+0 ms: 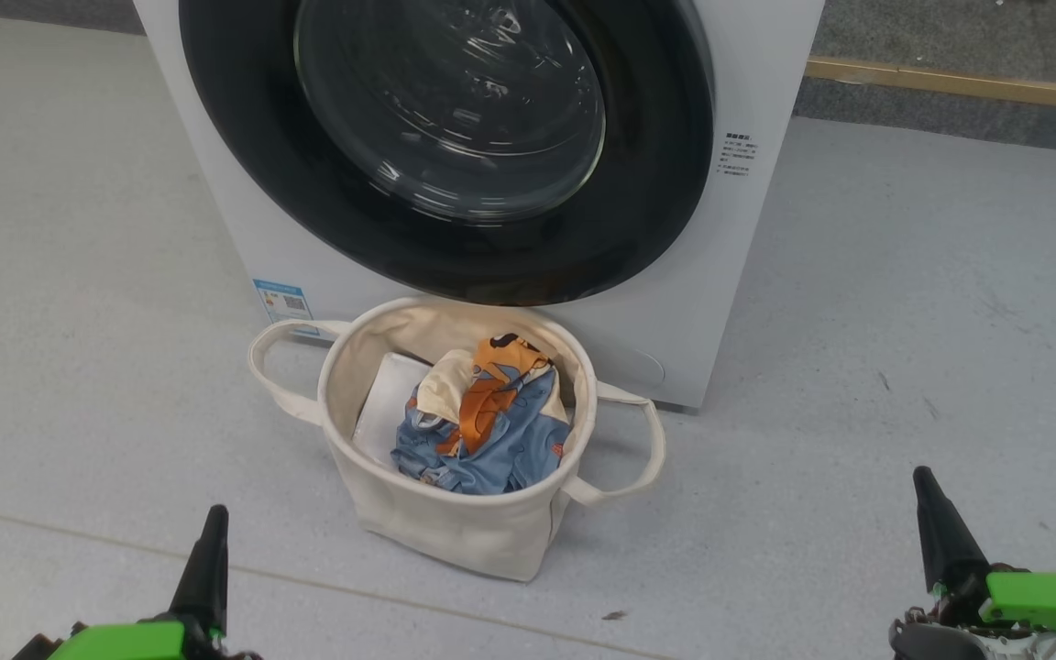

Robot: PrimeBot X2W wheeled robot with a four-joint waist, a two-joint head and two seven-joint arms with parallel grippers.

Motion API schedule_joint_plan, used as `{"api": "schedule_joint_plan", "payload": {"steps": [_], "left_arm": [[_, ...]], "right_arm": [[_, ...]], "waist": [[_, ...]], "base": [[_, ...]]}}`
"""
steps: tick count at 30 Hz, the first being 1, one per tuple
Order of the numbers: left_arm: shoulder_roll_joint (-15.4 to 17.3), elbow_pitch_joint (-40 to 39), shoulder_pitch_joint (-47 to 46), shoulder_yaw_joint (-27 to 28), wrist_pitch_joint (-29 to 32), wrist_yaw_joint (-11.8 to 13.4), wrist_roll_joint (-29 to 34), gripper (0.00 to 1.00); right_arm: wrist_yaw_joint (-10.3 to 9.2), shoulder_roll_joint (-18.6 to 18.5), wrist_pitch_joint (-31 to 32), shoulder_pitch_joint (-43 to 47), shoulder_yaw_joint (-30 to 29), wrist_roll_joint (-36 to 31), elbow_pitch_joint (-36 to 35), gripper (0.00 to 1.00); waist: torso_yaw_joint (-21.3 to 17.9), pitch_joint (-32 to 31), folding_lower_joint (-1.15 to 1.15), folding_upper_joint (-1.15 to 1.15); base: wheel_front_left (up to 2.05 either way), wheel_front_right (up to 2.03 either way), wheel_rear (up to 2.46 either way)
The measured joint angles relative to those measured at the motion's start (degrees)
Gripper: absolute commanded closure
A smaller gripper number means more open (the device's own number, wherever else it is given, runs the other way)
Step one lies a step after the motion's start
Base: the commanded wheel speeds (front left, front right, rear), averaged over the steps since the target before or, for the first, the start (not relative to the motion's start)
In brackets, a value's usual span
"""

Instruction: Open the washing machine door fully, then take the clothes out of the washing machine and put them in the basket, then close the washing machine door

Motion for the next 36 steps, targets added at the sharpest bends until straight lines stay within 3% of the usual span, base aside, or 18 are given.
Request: {"api": "schedule_joint_plan", "payload": {"steps": [36], "left_arm": [[0.0,0.0,0.0,0.0,0.0,0.0,0.0,1.0]], "right_arm": [[0.0,0.0,0.0,0.0,0.0,0.0,0.0,1.0]], "waist": [[0.0,0.0,0.0,0.0]], "base": [[0.0,0.0,0.0]]}}
